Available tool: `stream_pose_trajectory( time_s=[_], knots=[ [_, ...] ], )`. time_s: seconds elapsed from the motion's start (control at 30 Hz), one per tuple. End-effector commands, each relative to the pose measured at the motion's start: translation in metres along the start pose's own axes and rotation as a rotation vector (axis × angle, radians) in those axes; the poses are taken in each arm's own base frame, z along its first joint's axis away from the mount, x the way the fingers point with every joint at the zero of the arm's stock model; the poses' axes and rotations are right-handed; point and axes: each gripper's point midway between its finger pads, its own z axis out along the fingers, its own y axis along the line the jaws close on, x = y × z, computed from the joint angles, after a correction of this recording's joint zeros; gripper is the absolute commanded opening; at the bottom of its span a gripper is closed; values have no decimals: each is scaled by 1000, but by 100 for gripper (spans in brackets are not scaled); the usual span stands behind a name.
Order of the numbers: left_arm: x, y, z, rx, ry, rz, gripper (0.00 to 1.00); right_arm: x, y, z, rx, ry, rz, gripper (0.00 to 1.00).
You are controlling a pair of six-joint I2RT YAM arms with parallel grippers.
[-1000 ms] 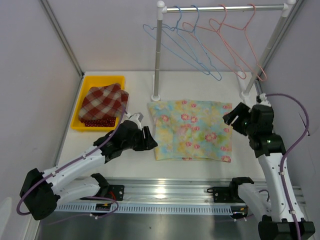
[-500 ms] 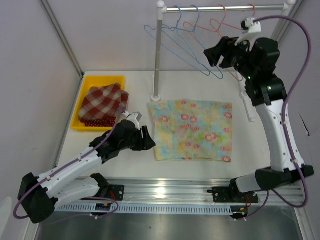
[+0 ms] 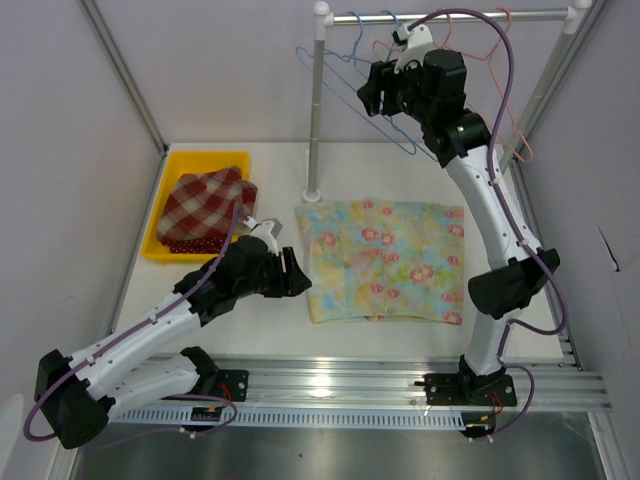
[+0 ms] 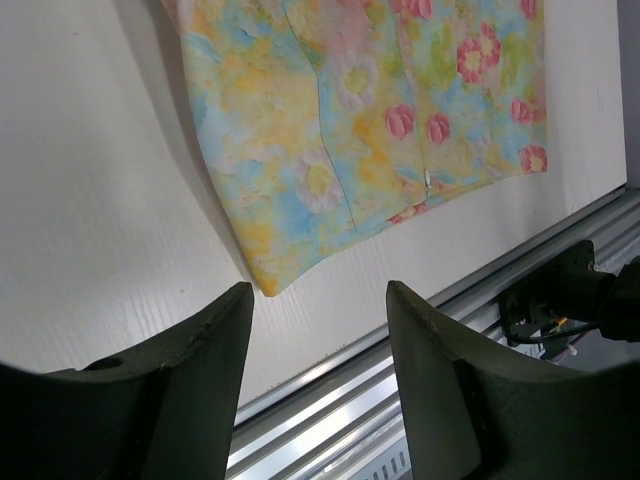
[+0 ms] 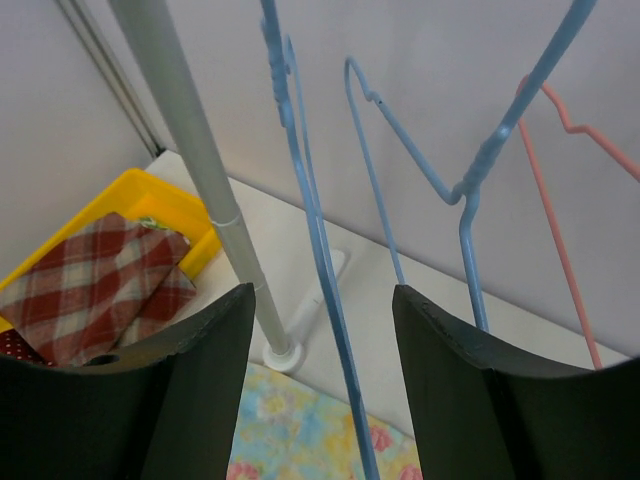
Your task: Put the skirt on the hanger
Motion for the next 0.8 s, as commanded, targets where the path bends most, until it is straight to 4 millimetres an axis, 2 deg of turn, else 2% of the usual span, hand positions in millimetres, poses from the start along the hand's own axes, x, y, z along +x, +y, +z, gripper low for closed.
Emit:
stream_pose_trajectory(
  time_s=[0.0,0.03,0.2,0.5,0.6,0.63,0.77],
  knots=[
    [-18,-14,-10,29,-48,34,61,-37,3,1,31,-104,-64,63],
    [-18,-14,-10,30,-49,35,61,-30,2,8,39,-91,-65,63],
    [-15,-10,-11,23,-48,38,61,-22,5,15,44,-77,-64,56],
    [-11,-9,-10,31,-41,40,62,-28,5,14,81,-96,-83,45],
    [-10,-9,-10,31,-39,42,61,-29,3,15,91,-91,-87,31],
    [-9,-8,-10,30,-38,42,62,-29,3,15,92,-91,-86,23],
    [-10,-9,-10,34,-40,43,62,-36,5,13,90,-110,-82,6]
  ],
)
